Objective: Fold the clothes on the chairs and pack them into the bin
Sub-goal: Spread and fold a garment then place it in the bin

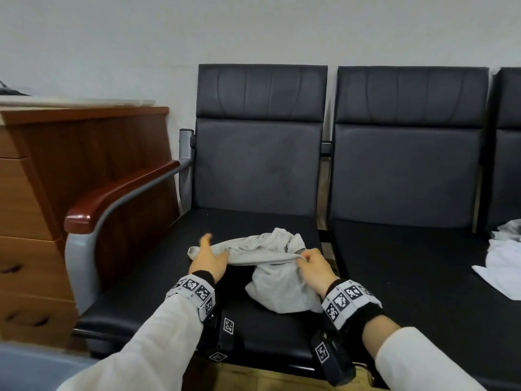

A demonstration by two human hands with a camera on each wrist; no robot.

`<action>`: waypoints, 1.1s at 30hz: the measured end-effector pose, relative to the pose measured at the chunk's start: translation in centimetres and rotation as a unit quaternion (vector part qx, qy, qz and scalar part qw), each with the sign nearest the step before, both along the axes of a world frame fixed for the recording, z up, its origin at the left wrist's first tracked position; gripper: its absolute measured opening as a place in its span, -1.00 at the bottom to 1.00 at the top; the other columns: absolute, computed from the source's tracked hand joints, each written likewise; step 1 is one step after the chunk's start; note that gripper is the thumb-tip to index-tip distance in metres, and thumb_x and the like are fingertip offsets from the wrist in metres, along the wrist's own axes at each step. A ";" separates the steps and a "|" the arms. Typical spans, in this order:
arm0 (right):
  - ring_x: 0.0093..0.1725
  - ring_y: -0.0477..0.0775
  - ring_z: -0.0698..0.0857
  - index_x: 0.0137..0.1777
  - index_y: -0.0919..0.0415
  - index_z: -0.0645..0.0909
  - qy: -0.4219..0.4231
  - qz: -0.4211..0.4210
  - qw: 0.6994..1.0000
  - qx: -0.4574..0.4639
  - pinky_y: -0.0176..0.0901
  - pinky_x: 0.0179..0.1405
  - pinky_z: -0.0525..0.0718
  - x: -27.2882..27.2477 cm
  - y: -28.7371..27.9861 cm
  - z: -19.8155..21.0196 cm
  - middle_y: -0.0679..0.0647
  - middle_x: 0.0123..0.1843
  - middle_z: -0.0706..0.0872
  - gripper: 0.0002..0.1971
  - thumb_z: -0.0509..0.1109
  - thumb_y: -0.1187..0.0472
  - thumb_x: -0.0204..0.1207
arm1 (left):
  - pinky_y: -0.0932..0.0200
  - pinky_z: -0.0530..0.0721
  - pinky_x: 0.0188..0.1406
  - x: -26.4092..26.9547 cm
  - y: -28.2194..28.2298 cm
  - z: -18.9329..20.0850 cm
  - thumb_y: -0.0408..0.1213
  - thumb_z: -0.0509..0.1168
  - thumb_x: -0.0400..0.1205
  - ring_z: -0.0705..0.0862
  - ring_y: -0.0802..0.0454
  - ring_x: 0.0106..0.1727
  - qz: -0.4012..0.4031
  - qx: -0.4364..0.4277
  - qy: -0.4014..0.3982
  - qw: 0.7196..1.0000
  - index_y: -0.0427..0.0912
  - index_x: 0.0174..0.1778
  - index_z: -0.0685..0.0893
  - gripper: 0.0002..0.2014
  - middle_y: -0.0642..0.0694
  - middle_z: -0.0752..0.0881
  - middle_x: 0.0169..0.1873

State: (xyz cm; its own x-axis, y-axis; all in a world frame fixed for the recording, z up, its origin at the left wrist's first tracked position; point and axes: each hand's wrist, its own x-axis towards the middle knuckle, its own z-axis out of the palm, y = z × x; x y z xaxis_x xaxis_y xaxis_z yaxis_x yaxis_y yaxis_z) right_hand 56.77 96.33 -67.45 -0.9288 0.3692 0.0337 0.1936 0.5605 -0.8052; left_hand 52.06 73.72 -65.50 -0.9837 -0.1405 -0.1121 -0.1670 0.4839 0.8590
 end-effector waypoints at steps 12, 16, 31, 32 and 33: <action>0.06 0.01 0.64 -0.09 0.03 0.68 -0.073 0.157 0.985 -0.015 -0.21 0.00 0.63 2.0 3.0 1.5 0.05 0.06 0.63 -0.72 0.45 0.35 0.22 | -0.09 0.47 0.39 -0.3 -2.1 -0.9 -0.15 0.30 0.57 0.35 -0.21 0.44 -0.027 -0.312 -0.014 0.950 -0.22 0.41 0.50 -0.51 -0.19 0.35 0.47; -0.04 0.04 0.68 -0.20 0.06 0.70 -0.043 -0.008 0.999 0.032 -0.19 -0.10 0.61 2.8 4.8 1.6 0.04 -0.10 0.72 -0.92 0.44 0.26 0.35 | -0.06 0.50 0.29 0.2 -2.3 -0.2 -0.07 0.17 0.61 0.56 -0.14 0.26 -0.043 -0.230 0.057 0.970 -0.07 -0.03 0.64 -0.79 -0.11 0.65 0.15; 0.09 0.12 0.72 0.17 0.36 0.61 0.045 -0.028 0.880 -0.471 -0.16 -0.17 0.73 4.4 8.8 2.6 0.24 0.11 0.74 -0.82 0.26 0.35 0.63 | -0.13 0.33 0.40 -0.5 -4.8 -1.5 -0.26 0.23 0.63 0.38 -0.21 0.41 0.044 -0.276 -0.053 0.959 0.02 0.20 0.67 -0.74 -0.18 0.55 0.31; 0.09 0.13 0.72 0.17 0.35 0.60 0.053 -0.034 0.875 -0.480 -0.15 -0.17 0.73 4.2 9.0 2.5 0.25 0.11 0.73 -0.81 0.24 0.35 0.63 | -0.13 0.34 0.39 -0.5 -5.0 -1.5 -0.25 0.24 0.62 0.39 -0.22 0.41 0.052 -0.267 -0.056 0.961 0.01 0.16 0.69 -0.77 -0.19 0.56 0.30; 0.07 0.14 0.71 0.15 0.35 0.60 0.062 -0.041 0.869 -0.490 -0.11 -0.13 0.69 4.1 9.2 2.5 0.27 0.10 0.72 -0.81 0.21 0.34 0.64 | -0.13 0.36 0.37 -0.6 -5.2 -1.5 -0.22 0.26 0.62 0.40 -0.23 0.40 0.060 -0.258 -0.058 0.963 0.00 0.13 0.71 -0.79 -0.20 0.57 0.29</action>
State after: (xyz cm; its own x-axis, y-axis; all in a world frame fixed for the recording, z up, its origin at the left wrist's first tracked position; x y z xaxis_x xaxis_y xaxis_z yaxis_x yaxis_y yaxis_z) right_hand 60.92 105.56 -64.92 -0.9093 0.3427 -0.2360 0.0779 -0.4169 -0.9056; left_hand 51.50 68.51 -67.01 -0.9422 -0.3184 -0.1047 -0.3281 0.8127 0.4815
